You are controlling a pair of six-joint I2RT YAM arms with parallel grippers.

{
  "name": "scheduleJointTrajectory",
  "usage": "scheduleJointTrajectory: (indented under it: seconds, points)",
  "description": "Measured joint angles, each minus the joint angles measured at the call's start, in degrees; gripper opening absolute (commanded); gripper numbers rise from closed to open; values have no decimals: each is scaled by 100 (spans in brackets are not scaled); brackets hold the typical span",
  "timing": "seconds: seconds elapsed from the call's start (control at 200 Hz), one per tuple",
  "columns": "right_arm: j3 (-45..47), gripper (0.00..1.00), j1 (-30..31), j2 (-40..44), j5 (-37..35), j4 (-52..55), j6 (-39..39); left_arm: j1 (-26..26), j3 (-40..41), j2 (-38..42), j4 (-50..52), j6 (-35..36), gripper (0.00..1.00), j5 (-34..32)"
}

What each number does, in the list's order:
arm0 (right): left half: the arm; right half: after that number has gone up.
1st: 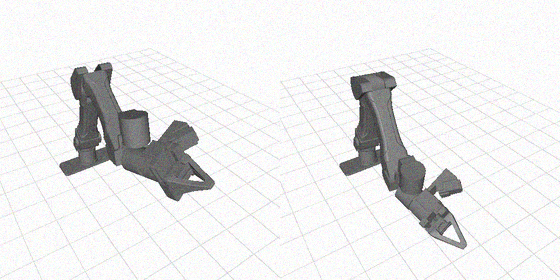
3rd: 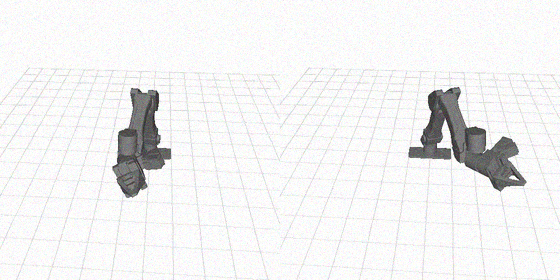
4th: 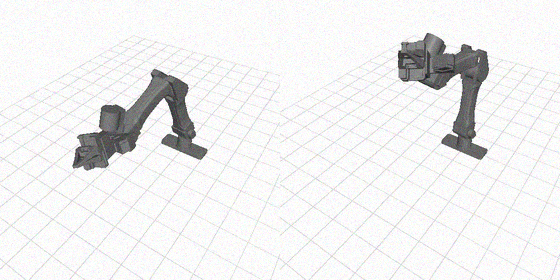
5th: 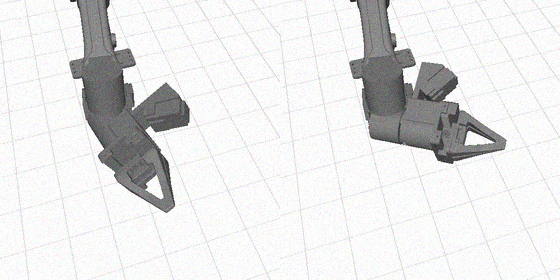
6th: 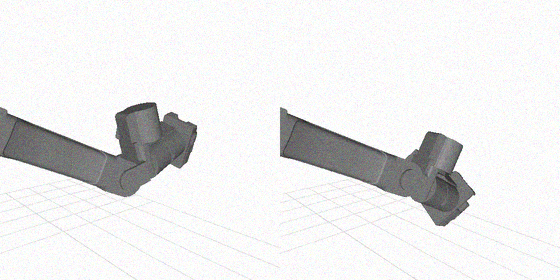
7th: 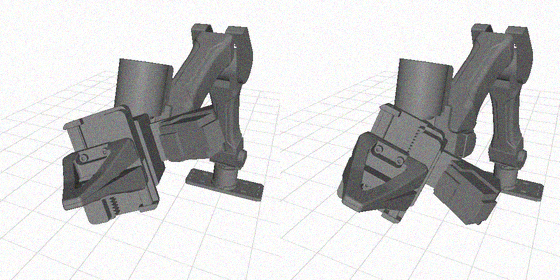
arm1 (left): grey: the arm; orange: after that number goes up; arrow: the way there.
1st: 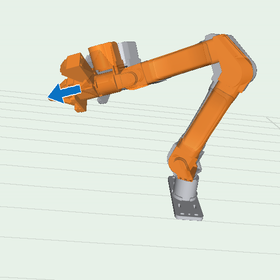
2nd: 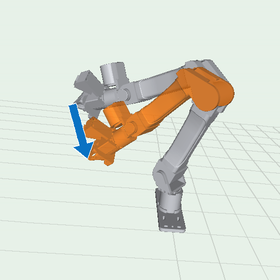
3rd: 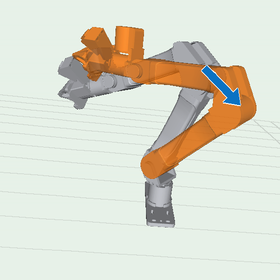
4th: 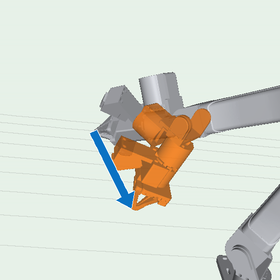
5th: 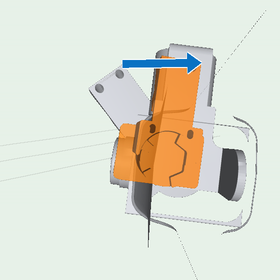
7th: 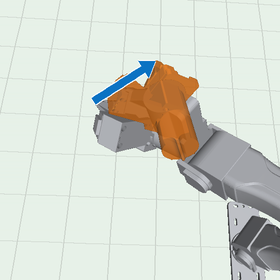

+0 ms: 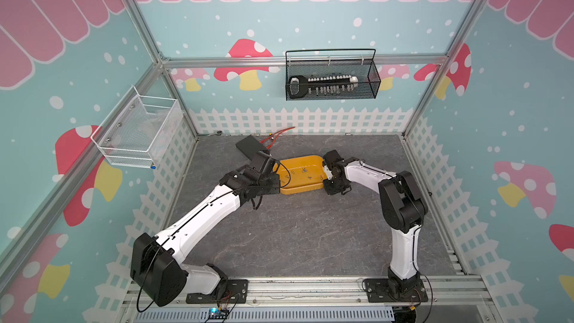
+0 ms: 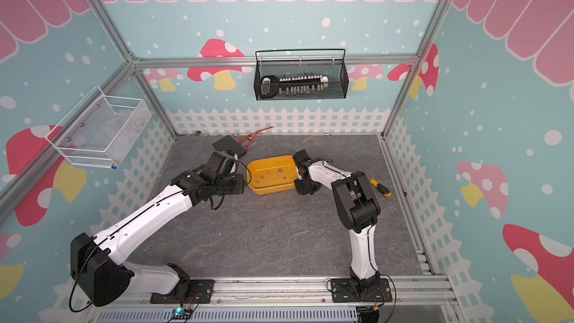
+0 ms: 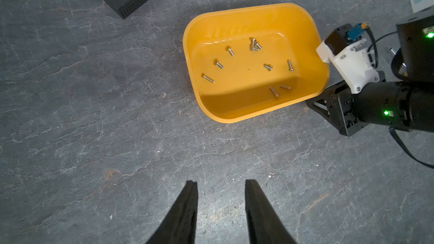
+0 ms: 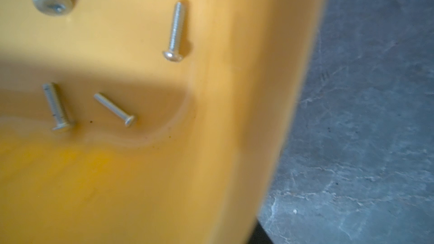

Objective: Put the screws on the desktop into the storage box
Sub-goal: Pick up the screw from the center of the board.

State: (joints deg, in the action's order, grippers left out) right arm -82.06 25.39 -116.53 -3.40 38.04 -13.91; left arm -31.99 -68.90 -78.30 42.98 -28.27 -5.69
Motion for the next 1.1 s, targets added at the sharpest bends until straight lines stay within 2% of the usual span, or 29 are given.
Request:
scheduleJointTrajectory:
  seconds: [0.285,0.51,0.64,0.846,0.961,1.101]
  points:
    - [0,4,0,0,-96,-2,-74,0,2,0,0,2,38,-2]
    - [85,1,-7,140,-203,72,-203,0,4,7,0,0,38,0]
    - [219,0,-22,575,-247,249,-304,0,63,76,0,0,38,-2]
    - [208,0,-2,1742,-341,645,-461,4,107,160,0,0,38,2]
    - [-404,0,111,1908,-369,1001,-520,4,107,170,-2,0,38,31]
    - [-1775,0,380,1432,-457,1292,-516,4,127,212,-4,-2,38,39]
